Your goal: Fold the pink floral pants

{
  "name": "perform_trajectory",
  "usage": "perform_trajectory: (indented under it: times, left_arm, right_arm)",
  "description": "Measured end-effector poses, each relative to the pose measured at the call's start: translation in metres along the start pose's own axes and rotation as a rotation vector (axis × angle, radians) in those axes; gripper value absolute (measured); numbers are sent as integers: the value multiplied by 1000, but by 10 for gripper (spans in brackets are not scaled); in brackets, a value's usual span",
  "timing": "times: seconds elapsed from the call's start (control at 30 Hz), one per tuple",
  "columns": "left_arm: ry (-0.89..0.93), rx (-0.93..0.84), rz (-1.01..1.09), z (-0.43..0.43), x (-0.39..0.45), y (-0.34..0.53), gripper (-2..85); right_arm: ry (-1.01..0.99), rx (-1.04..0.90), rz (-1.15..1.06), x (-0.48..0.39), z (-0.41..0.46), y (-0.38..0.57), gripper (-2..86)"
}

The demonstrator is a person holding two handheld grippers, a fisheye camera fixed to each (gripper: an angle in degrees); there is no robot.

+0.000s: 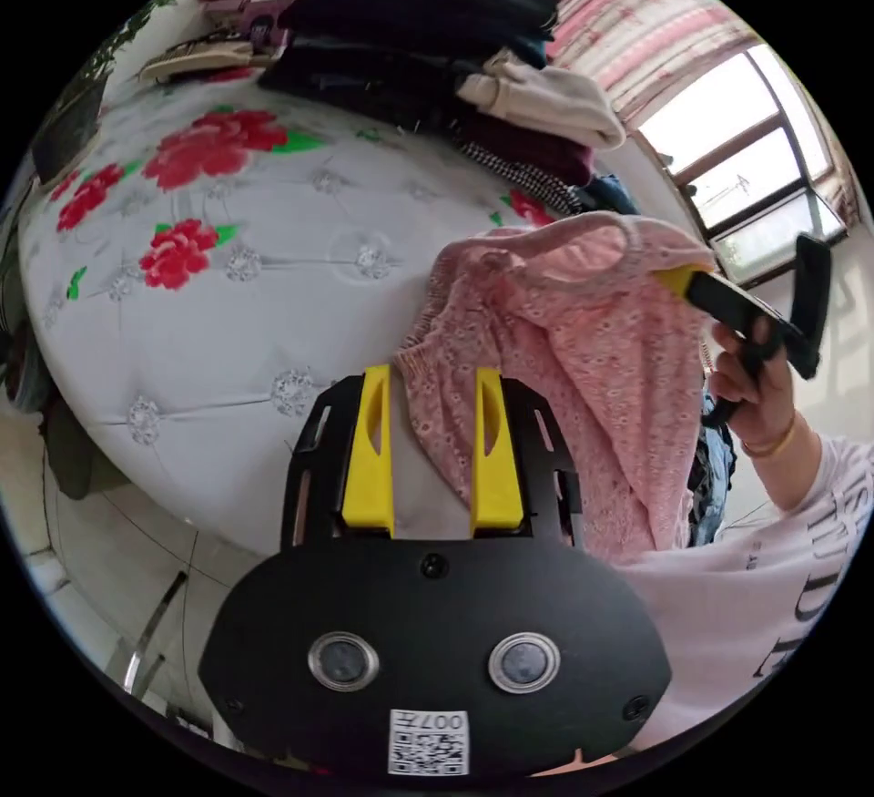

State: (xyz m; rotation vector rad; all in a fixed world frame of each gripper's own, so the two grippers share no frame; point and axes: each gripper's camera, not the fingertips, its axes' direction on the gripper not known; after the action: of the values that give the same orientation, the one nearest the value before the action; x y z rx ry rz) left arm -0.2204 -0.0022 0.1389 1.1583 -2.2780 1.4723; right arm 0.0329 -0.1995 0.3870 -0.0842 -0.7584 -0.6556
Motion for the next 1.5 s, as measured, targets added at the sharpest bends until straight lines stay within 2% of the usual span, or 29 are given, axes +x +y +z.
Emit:
perform_trajectory:
  times: [0.03,0.07,0.1,0.2,0.27,0.33,0.4,0.47,0.57,0.67,0.73,0.83,0.9,0.97,1.03,1.13,1.2,1.27,1.33,1.37,1.5]
  left_arm:
    - [-24,-36,-22,15,0,-8,94]
    - [-128,-2,-35,16,4,-13,65]
    - [-143,-1,-19,18,7,-15,50]
    - [-97,-12,-20,15,15,-20,25]
    - [-111,45,-53,-6,13,-11,18]
    - [-141,56,-95,-17,6,-1,18]
    - [-143,45,-137,-19,-5,8,23]
    - [-106,13,-202,-16,-17,13,31]
    - [-97,12,-175,-21,-12,9,40]
    - [-112,9,-143,-27,-4,4,41]
    - [-144,28,-167,-36,-5,3,24]
    - [-206,86,-209,-58,-5,2,16]
    - [-176,101,-148,-66,5,-5,27]
    - [-90,66,-14,-59,32,-25,45]
    - [-19,7,117,-41,62,-39,62]
    - [95,-176,349,5,118,-44,72]
    - [17,-281,473,34,144,-35,58]
    - [-178,-435,578,74,154,-17,14]
    - [-156,-400,603,69,154,-15,-2]
    - [-141,-447,584,68,150,-19,-6]
    - [-166,-480,635,54,145,-19,-9]
  right_arm:
    - [6,9,7,1,0,0,-1]
    - [27,31,23,2,-1,0,-1]
    - [51,54,37,2,-1,0,-1]
    - [81,82,29,-4,13,0,2]
    - [78,54,11,-9,33,1,6]
    - [20,-34,-24,-13,67,2,15]
    - [-137,-302,-107,-19,129,6,28]
    - [-183,-364,-100,-17,144,9,37]
    - [-209,-220,-73,5,102,8,42]
    - [-145,-119,-39,50,35,27,46]
    - [-67,-93,35,87,-3,53,46]
    - [34,-94,261,158,-57,113,44]
    - [1,-77,437,203,-85,160,44]
    - [-23,-73,493,222,-93,180,45]
    - [5,-89,489,229,-93,187,44]
    - [17,-162,414,230,-81,182,35]
    - [-13,-241,376,228,-70,179,19]
    - [-38,-260,334,223,-70,179,9]
    - [-97,-290,303,220,-75,179,4]
    - [-133,-297,293,220,-81,178,2]
    - [-146,-206,359,241,-108,172,4]
